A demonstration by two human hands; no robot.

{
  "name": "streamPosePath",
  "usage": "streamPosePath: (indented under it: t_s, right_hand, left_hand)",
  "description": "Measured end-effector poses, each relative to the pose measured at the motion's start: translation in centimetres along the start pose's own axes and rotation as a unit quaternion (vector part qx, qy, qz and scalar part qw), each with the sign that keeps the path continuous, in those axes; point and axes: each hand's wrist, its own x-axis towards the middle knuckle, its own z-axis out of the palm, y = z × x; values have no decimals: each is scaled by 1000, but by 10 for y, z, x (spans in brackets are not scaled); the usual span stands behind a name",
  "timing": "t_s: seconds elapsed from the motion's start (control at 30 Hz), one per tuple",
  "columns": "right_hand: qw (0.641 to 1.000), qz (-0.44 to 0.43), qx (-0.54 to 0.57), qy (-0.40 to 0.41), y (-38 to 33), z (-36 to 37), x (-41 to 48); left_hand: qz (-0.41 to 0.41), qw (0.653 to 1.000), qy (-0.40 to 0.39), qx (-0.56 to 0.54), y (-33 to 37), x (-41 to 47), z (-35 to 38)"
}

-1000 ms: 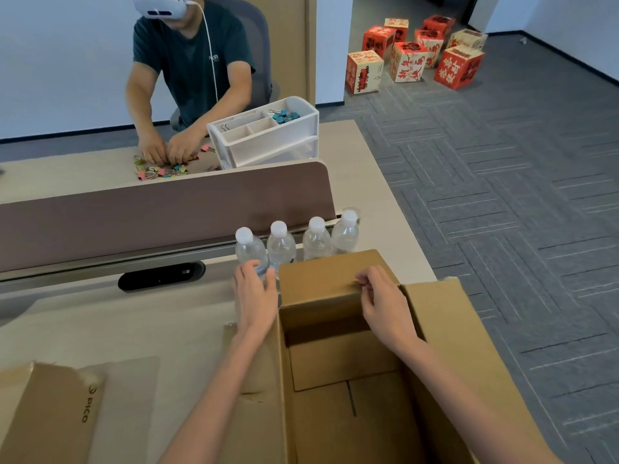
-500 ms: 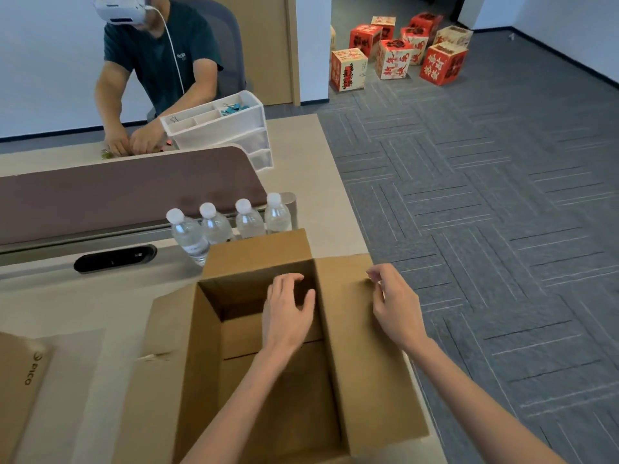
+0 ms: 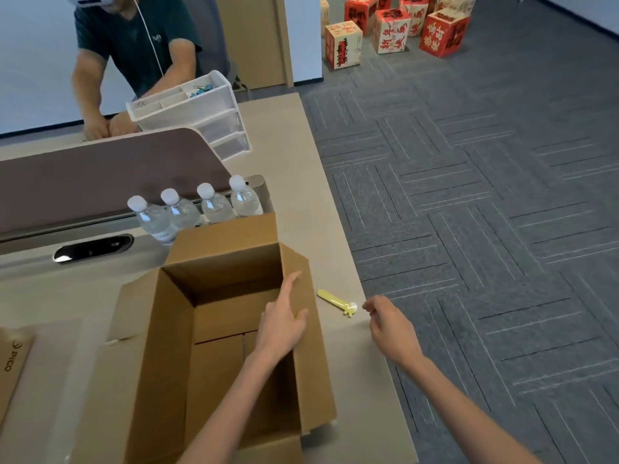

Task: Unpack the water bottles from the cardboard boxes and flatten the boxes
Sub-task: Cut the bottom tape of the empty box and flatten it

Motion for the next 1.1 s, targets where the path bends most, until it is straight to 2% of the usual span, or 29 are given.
streamPosePath:
  t_s: [0.1, 0.2, 0.3, 0.47, 0.57, 0.67, 0.8, 0.93, 1.0, 1.1]
  right_hand:
    - [996, -61, -46, -47, -4, 10, 5]
    - [976, -130, -123, -125, -10, 23, 13]
    - [954, -131, -201, -181, -14, 36, 16]
    - [962, -146, -217, -73, -14, 48, 19]
    - [951, -163, -256, -56, -13, 47, 21]
    - [955, -153, -247, -59, -11, 47, 17]
    - [981, -58, -161, -91, -22, 41, 14]
    - [995, 39, 18, -91, -33, 35, 20]
    - [990, 59, 93, -90, -40, 31, 25]
    - [987, 44, 131, -86, -55, 24, 31]
  left_hand:
    - [-13, 1000, 9, 10, -1, 1, 4]
    - [-18, 999, 21, 18, -1, 1, 5]
    - [-22, 999, 17, 23, 1, 1, 5]
    - [-31, 999, 13, 42, 13, -5, 2]
    - [-28, 999, 10, 36, 16, -7, 1]
    - [-30, 999, 13, 32, 17, -8, 2]
    - [-30, 998, 46, 42, 22, -15, -6]
    - [-27, 994, 90, 54, 23, -25, -20]
    - [-28, 992, 113, 52, 20, -27, -31]
    - [-26, 992, 127, 10, 13, -33, -53]
